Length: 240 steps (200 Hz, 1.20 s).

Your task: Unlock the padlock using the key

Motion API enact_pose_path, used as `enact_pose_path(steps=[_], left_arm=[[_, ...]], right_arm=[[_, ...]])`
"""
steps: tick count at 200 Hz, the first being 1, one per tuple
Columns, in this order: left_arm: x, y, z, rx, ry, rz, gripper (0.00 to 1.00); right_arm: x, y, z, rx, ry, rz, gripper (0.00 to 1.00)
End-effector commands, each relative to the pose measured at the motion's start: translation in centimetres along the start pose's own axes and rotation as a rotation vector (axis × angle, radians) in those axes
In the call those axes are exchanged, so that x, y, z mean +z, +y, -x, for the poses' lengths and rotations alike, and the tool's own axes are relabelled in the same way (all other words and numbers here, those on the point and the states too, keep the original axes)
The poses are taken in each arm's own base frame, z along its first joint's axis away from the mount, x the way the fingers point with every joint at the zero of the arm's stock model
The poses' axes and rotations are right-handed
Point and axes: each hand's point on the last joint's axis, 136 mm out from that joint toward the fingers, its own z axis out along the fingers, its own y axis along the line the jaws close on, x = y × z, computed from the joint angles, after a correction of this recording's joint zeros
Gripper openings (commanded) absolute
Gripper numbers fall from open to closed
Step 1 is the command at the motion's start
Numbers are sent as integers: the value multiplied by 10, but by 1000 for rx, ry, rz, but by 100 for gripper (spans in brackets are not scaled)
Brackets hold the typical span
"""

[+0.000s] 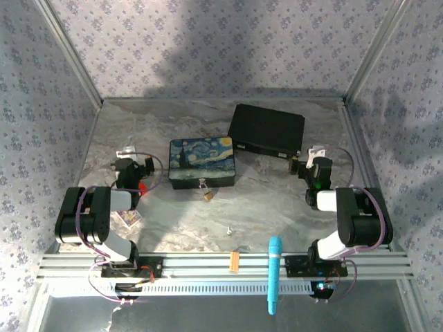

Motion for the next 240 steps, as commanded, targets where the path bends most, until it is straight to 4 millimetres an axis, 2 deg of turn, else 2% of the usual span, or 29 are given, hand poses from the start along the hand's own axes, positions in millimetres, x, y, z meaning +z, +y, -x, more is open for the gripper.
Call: enact_pose_path(steps=[1,208,240], left_arm=[[3,-1,15,-1,-43,-10,100],[3,-1,15,-1,-42,-11,100],[2,4,15,-17,-51,16,100]], right_arm=[[4,-3,12,-13,-31,-11,99],[4,-3,12,-12,-30,-10,99],[3,-2,13,-11,-33,-2,99]])
